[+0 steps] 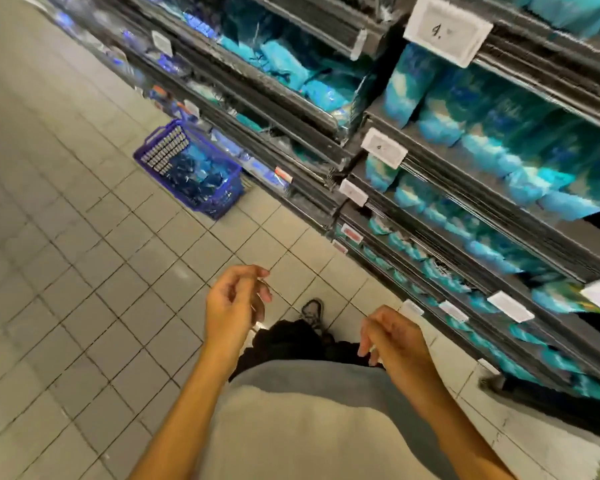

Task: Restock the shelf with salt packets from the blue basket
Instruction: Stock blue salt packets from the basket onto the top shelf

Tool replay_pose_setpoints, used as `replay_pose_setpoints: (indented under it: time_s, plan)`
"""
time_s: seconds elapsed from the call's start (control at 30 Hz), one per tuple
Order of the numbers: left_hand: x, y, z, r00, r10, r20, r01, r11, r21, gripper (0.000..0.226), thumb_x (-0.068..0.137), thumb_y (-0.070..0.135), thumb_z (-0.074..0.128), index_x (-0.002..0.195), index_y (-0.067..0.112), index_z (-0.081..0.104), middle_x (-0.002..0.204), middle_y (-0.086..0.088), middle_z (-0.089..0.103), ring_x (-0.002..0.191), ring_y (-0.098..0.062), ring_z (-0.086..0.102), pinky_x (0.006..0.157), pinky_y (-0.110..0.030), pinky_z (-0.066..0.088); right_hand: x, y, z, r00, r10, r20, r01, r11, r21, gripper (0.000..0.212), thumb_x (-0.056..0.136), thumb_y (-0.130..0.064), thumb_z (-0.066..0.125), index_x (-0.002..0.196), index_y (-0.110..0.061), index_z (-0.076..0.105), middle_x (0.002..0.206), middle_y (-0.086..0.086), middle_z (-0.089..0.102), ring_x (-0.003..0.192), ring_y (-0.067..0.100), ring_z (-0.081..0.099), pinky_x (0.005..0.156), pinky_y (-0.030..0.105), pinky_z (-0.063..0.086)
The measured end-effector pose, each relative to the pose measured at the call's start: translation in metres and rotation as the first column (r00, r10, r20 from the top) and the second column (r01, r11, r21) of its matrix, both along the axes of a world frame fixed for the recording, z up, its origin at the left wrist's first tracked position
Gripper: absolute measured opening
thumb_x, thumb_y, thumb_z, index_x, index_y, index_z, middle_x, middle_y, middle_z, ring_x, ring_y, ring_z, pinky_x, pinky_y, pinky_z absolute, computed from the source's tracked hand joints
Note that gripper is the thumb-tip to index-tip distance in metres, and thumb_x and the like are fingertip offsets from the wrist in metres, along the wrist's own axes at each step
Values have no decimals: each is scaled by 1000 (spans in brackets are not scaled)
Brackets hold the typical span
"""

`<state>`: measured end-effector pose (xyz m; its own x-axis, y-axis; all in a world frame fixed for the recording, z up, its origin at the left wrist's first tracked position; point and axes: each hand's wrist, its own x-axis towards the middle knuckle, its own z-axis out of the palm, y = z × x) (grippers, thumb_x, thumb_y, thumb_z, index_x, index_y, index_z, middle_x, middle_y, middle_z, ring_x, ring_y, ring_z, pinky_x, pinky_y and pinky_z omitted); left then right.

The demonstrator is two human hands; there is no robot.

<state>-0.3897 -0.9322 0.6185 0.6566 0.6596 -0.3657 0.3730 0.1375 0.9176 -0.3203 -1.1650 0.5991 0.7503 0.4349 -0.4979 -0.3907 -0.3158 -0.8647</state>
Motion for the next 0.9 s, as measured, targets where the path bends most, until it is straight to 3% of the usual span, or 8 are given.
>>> replay_pose_setpoints:
  time_s: [0.07, 0.3, 0.4, 0.5, 0.7, 0.9]
  plan:
    - [-19, 2, -5, 998, 57, -13, -57, 998, -6, 27, 107, 18, 47, 93, 16, 70, 65, 0, 64, 45, -10, 49, 41, -17, 36, -1, 14, -7, 997, 83, -2, -83, 996, -30, 28, 102, -14, 54, 76, -3, 54, 69, 18, 63, 56, 12, 55, 56, 24, 47]
    - [-71, 17, -24, 971, 228, -70, -232, 971, -57, 26, 106, 13, 47, 93, 7, 69, 62, -3, 63, 44, -15, 46, 41, -19, 37, 0, 100, -19, 953, 297, 53, -297, 955, -18, 29, 101, -6, 54, 72, -6, 57, 61, 4, 63, 53, 9, 58, 51, 26, 48]
    - [-94, 38, -30, 936, 345, -65, -349, 935, -58, 28, 106, 14, 48, 90, 10, 71, 63, -5, 64, 44, -13, 48, 39, -18, 37, 8, 150, -14, 942, 333, 42, -335, 941, 44, 27, 100, -7, 56, 76, 5, 52, 59, 1, 59, 54, 15, 55, 49, 24, 44]
    - [-113, 65, -37, 888, 453, -81, -458, 886, -73, 27, 105, 18, 51, 87, 11, 71, 62, -5, 63, 42, -13, 46, 39, -17, 34, 15, 205, -4, 925, 374, 63, -378, 922, 77, 27, 99, -4, 56, 75, 5, 51, 64, 6, 58, 61, 20, 56, 52, 28, 43]
    - [-149, 155, -48, 847, 515, -130, -526, 848, -68, 25, 105, 19, 51, 91, 12, 71, 65, -6, 65, 46, -16, 49, 39, -20, 33, 14, 327, 5, 872, 478, 102, -487, 868, 95, 22, 101, -8, 55, 80, -2, 57, 68, 5, 62, 66, 24, 60, 54, 32, 45]
    - [-146, 285, -44, 831, 542, -123, -553, 830, -78, 26, 106, 18, 48, 96, 8, 70, 67, -4, 65, 48, -13, 51, 39, -20, 35, 10, 415, 0, 862, 499, 93, -506, 860, 74, 14, 101, -2, 54, 90, 6, 58, 76, 9, 64, 67, 21, 62, 55, 31, 45]
